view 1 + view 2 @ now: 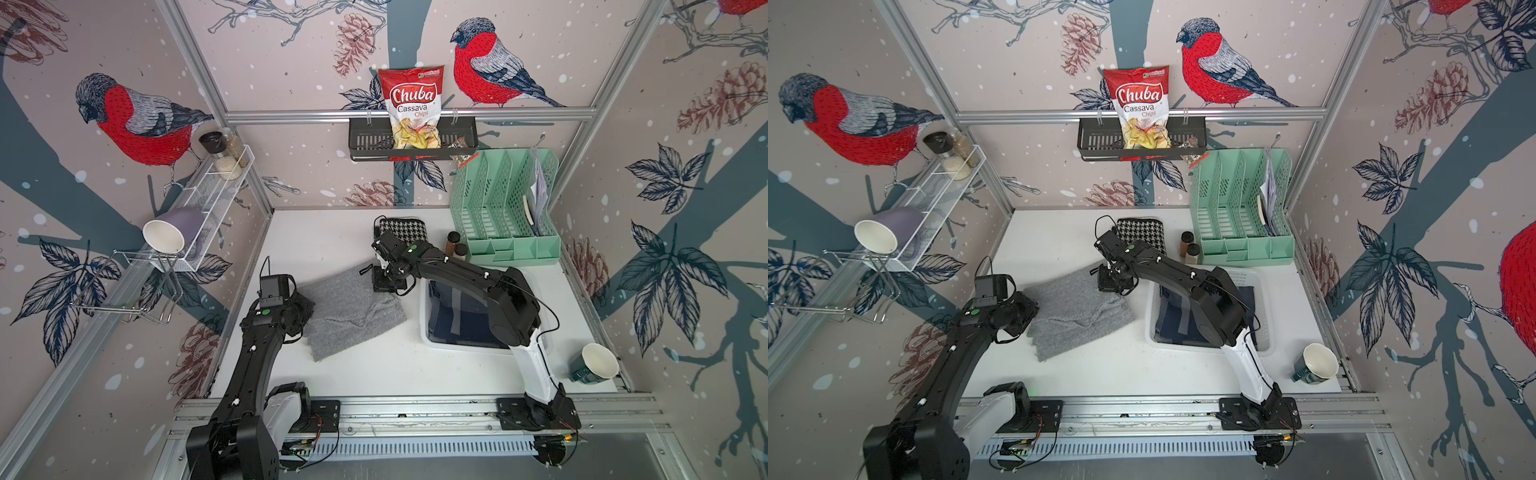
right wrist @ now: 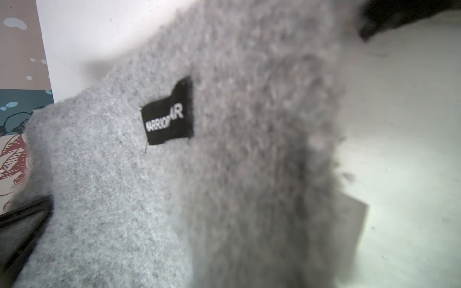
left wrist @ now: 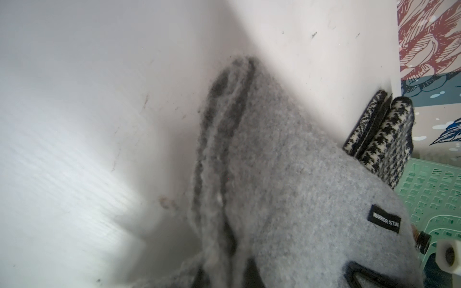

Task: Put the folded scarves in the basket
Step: Pick up the scarf at the center of the board, then place the scarf in the basket.

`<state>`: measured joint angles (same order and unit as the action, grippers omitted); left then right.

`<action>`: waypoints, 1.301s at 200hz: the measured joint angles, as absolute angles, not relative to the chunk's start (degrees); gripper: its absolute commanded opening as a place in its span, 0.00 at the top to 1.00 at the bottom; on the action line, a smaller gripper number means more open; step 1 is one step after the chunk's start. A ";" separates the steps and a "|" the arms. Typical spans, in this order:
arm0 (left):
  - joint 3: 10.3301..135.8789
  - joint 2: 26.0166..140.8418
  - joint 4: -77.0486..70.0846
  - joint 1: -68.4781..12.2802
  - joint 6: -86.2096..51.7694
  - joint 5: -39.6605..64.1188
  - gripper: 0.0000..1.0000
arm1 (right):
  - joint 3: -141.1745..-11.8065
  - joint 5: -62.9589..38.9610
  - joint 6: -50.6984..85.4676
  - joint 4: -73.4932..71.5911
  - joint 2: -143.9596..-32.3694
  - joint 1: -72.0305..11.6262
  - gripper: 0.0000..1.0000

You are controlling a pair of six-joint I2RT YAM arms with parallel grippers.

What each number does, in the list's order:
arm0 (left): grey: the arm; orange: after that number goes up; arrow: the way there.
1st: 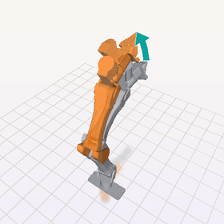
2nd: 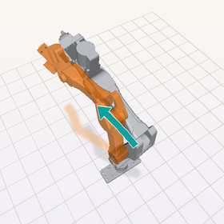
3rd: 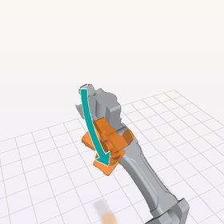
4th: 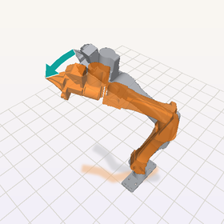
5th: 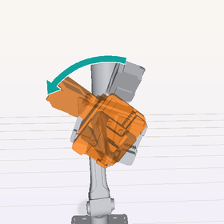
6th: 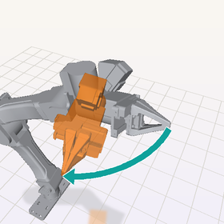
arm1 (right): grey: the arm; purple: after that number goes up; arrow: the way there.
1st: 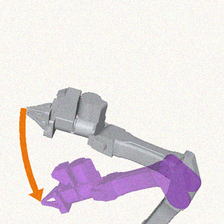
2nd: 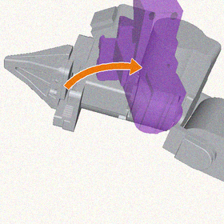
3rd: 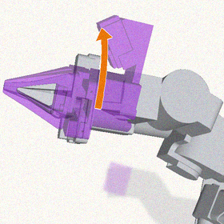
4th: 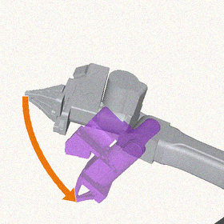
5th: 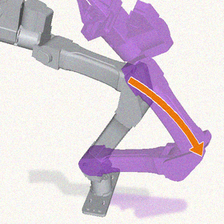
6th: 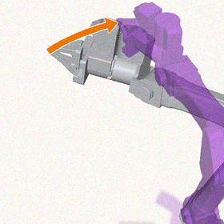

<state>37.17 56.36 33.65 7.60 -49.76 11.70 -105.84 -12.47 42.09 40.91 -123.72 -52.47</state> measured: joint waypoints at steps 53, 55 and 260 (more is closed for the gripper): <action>44.99 56.23 38.15 1.58 -51.05 10.44 1.00 | -104.16 -9.85 44.05 42.87 -117.93 -52.45 1.00; 45.54 56.23 38.41 1.19 -51.16 10.39 1.00 | -104.12 -9.67 44.10 43.00 -117.67 -52.45 1.00; 75.48 78.50 38.06 -45.60 -68.55 -1.41 1.00 | -78.32 2.57 44.88 56.90 -77.54 -39.40 1.00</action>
<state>75.48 78.50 38.06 -45.60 -68.55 -1.41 -78.32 2.57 44.88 56.90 -77.54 -39.40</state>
